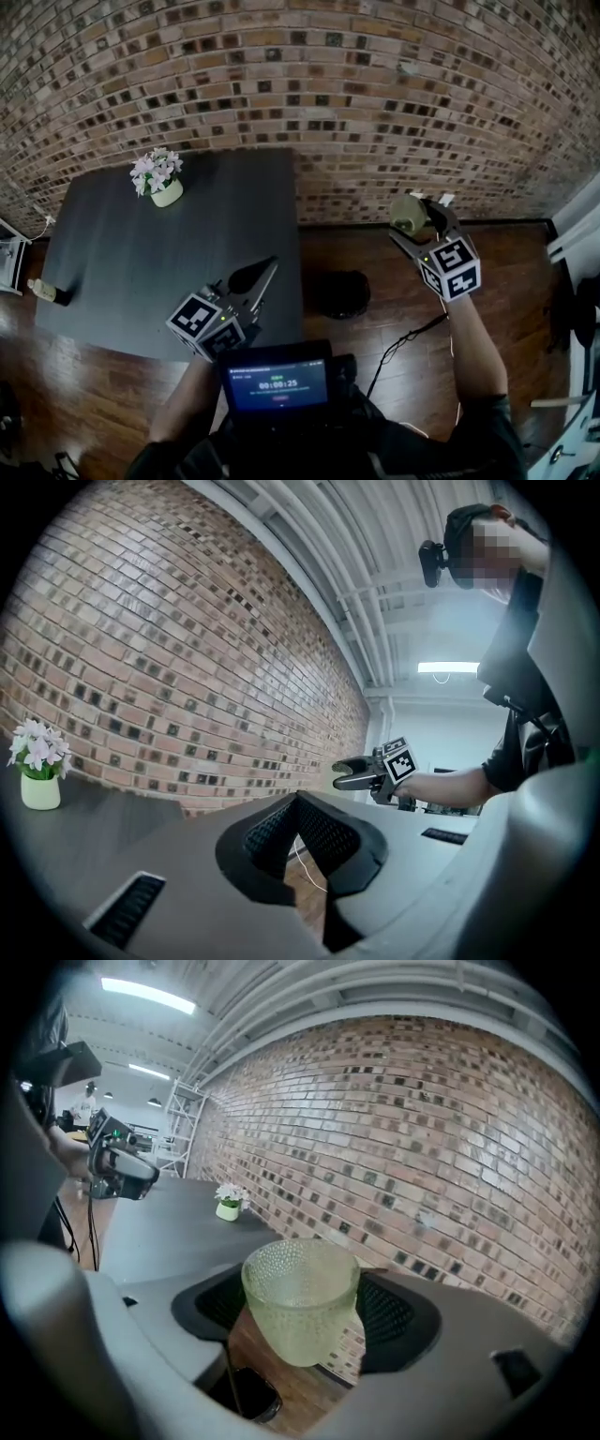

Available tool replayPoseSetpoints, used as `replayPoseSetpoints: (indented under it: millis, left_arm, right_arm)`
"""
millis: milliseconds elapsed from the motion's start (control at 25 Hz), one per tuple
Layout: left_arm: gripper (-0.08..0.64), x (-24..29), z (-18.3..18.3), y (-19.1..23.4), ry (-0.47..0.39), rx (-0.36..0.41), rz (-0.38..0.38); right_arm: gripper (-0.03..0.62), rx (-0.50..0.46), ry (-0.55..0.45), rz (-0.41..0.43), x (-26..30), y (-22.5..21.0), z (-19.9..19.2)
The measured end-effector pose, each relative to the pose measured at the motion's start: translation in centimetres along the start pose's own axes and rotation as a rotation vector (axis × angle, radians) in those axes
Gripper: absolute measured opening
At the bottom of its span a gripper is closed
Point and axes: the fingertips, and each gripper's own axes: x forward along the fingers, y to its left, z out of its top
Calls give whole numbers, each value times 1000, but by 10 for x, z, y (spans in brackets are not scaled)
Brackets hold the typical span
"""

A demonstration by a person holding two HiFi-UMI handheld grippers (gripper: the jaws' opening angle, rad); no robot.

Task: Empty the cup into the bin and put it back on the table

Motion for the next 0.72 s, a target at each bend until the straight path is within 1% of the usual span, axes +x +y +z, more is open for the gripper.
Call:
replayPoseSetpoints:
  millis: [320,720]
  left_arm:
    - [-9,-19,6,6,-17,17,67]
    - [-9,-63,11,27,-54,26,218]
  right_arm:
    - [376,13,-68,124,17,44,24]
    - [376,18,-130,304,44,106,49]
